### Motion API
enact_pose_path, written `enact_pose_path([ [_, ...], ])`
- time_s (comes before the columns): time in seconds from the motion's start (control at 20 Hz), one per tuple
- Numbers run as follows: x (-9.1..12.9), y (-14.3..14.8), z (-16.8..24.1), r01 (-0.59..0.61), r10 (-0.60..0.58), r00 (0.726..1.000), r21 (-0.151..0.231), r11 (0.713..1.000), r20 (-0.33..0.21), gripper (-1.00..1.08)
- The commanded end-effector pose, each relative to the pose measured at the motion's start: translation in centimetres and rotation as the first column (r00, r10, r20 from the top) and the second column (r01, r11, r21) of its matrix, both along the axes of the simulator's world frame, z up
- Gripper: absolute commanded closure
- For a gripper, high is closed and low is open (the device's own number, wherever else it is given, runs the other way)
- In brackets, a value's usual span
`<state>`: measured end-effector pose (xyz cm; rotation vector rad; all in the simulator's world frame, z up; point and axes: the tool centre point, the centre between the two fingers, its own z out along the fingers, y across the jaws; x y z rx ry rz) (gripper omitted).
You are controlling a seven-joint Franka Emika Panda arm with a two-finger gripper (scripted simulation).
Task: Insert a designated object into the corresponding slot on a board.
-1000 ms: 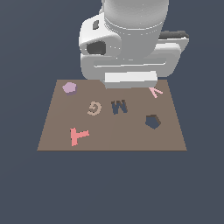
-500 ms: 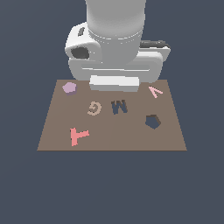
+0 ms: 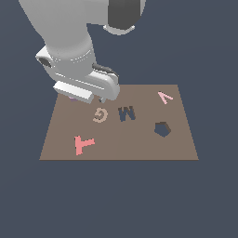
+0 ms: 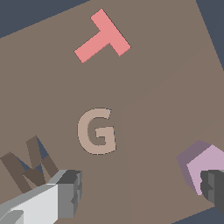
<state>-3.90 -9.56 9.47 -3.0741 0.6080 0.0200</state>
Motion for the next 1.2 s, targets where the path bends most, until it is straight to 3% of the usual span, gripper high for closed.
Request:
enact_pose_path([
  [0.0,-1.4,-2.6,-1.4,0.09,-0.09,0.996,-0.005,0.996,0.004,-0.92],
  [0.45,-4.9,-7.2,-4.3,0.26,-0.26,0.966,-0.012,0.966,0.011,-0.92],
  [1.15,-5.1,-7.4,-5.7,0.268,-0.268,0.963,-0.011,0.963,0.011,-0.92],
])
